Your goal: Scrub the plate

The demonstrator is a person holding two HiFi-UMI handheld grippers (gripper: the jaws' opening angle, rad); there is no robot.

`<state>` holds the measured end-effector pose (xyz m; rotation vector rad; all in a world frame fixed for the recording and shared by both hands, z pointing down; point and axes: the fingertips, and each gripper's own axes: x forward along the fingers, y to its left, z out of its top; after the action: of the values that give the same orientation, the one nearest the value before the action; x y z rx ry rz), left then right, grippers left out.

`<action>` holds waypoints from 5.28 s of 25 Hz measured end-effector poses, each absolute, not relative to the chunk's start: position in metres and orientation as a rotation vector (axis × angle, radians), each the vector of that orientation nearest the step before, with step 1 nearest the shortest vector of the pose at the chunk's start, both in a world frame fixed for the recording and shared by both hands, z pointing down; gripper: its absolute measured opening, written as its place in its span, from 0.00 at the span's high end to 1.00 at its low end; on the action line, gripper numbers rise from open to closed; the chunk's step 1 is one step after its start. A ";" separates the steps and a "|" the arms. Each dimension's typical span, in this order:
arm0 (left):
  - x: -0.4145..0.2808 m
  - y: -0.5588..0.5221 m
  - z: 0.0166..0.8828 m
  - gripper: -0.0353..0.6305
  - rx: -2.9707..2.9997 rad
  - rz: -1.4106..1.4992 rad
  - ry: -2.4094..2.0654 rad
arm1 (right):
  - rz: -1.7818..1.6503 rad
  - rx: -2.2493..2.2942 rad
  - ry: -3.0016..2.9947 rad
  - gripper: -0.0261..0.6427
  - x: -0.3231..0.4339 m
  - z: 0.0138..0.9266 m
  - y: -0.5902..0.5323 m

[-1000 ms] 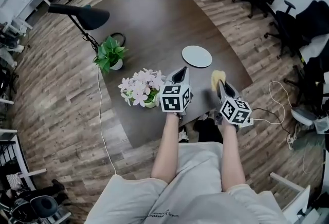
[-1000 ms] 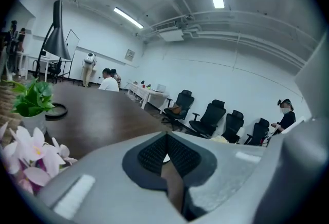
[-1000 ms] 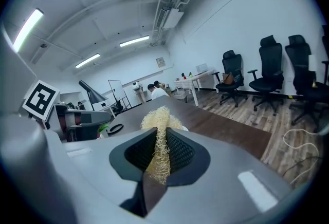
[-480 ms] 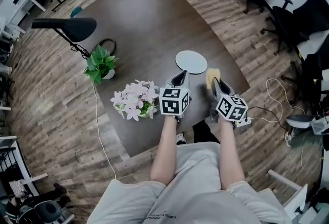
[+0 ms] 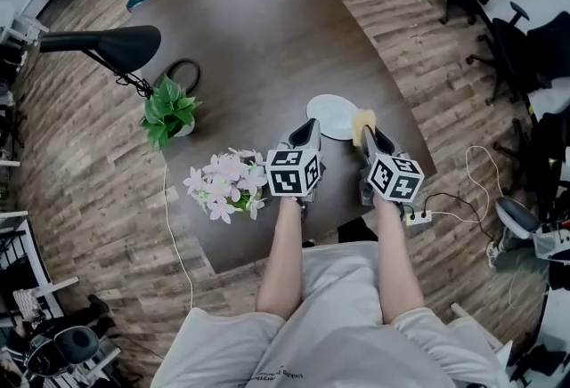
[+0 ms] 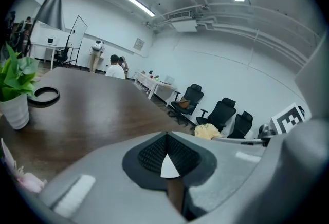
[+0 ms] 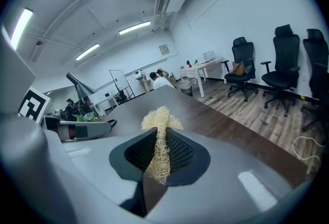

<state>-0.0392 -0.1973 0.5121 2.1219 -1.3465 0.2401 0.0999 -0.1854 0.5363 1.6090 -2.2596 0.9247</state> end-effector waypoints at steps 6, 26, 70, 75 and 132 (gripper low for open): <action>-0.038 -0.216 0.546 0.94 2.071 0.331 -1.360 | 0.865 1.538 -2.190 0.85 0.088 0.563 -0.218; -0.057 -0.230 0.605 0.94 1.895 0.394 -1.405 | 0.585 0.653 -2.229 0.85 -0.003 0.645 -0.194; -0.032 -0.200 0.648 0.94 1.849 0.366 -1.278 | 0.481 1.137 -2.082 0.86 0.039 0.637 -0.228; -0.032 -0.200 0.648 0.95 1.845 0.363 -1.283 | 0.481 1.167 -2.059 0.86 0.053 0.634 -0.228; -0.021 -0.156 0.634 0.94 1.910 0.410 -1.307 | 0.583 1.190 -2.021 0.85 0.070 0.638 -0.160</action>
<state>-0.0212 -0.1564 0.6336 1.9100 -1.3074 0.4100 0.0697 -0.1600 0.6382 1.1899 -2.0212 0.5828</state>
